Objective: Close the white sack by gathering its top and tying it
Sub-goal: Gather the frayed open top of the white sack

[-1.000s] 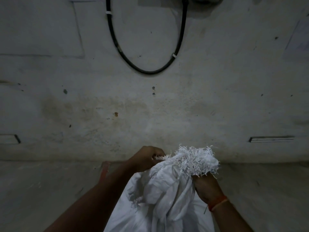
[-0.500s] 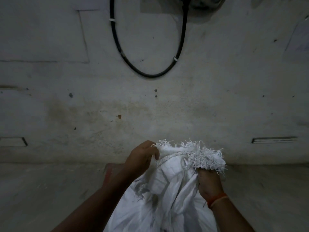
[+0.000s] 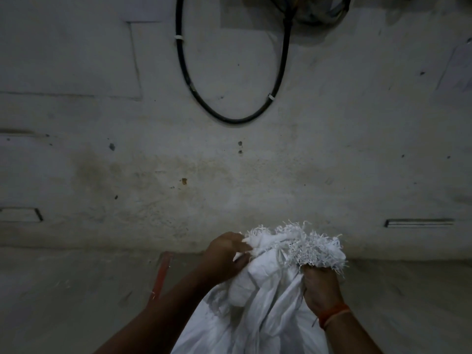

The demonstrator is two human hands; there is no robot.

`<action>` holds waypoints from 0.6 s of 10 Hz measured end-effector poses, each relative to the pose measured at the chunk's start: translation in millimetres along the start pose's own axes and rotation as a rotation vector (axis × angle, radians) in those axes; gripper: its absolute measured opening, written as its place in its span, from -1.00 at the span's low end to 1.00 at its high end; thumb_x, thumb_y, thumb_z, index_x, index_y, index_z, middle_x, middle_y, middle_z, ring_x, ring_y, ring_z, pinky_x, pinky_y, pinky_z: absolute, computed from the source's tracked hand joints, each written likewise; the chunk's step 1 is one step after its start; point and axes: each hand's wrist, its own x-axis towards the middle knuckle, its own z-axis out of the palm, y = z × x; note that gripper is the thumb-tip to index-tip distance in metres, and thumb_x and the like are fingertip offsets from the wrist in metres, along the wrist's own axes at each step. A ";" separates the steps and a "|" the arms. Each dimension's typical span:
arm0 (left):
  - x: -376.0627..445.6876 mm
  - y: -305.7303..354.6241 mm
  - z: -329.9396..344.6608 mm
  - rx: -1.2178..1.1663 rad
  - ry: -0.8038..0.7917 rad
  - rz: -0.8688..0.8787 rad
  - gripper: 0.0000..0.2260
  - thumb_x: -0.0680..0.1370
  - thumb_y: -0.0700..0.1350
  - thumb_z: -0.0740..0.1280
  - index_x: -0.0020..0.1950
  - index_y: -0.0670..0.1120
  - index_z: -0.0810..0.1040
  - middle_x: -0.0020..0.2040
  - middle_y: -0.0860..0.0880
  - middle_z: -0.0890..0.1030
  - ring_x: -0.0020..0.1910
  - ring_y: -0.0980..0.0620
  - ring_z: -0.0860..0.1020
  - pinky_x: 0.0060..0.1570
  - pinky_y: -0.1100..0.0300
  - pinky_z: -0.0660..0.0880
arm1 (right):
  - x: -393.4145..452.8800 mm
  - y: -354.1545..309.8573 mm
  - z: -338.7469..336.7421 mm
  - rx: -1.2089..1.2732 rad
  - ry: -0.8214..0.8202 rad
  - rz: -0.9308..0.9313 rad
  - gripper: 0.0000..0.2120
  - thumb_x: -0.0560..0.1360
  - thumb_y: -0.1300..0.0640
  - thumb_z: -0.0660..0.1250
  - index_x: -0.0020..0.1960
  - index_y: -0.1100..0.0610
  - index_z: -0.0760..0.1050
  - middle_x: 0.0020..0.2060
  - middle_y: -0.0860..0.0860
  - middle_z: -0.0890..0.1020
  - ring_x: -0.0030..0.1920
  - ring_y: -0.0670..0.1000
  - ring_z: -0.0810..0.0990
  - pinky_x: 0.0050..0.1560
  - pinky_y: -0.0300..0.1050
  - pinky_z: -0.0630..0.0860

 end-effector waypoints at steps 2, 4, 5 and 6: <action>24.5 14.8 -18.0 -0.185 0.244 -0.247 -0.82 0.56 -0.10 0.24 -0.10 -0.13 0.59 -0.19 -0.06 0.61 -0.19 -0.01 0.56 -0.14 0.17 0.45 | 19.6 6.3 8.2 0.246 -0.048 -0.036 -0.72 0.45 0.18 0.39 0.09 0.32 0.62 0.09 0.33 0.64 0.22 0.26 0.60 0.25 -0.13 0.51; 39.7 25.9 -15.6 -0.216 0.171 -0.125 -0.80 0.61 -0.15 0.20 -0.07 -0.22 0.56 -0.15 -0.14 0.63 -0.14 -0.06 0.57 -0.04 0.09 0.49 | 18.1 -14.5 36.4 0.284 0.026 -0.124 -0.77 0.57 0.37 0.22 -0.14 0.22 0.61 -0.18 0.02 0.72 -0.06 -0.03 0.66 0.12 0.05 0.48; 40.7 29.0 -6.8 -0.157 0.160 -0.038 -0.79 0.49 -0.25 0.29 0.03 -0.26 0.66 -0.01 -0.22 0.72 0.01 0.00 0.56 0.12 0.36 0.41 | 13.4 -20.2 49.8 0.449 -0.145 -0.091 -0.86 0.54 0.27 0.31 -0.01 0.18 0.65 -0.01 0.16 0.71 0.06 0.16 0.67 0.19 0.11 0.53; 44.8 33.0 -4.4 -0.134 0.114 0.050 -0.73 0.38 -0.30 0.37 0.05 -0.20 0.69 0.01 -0.16 0.73 0.02 0.03 0.59 0.05 0.43 0.38 | 13.6 -17.5 55.1 0.437 -0.325 -0.102 -0.64 0.30 0.04 0.57 0.06 0.14 0.69 0.10 0.13 0.71 0.16 0.10 0.66 0.26 0.06 0.53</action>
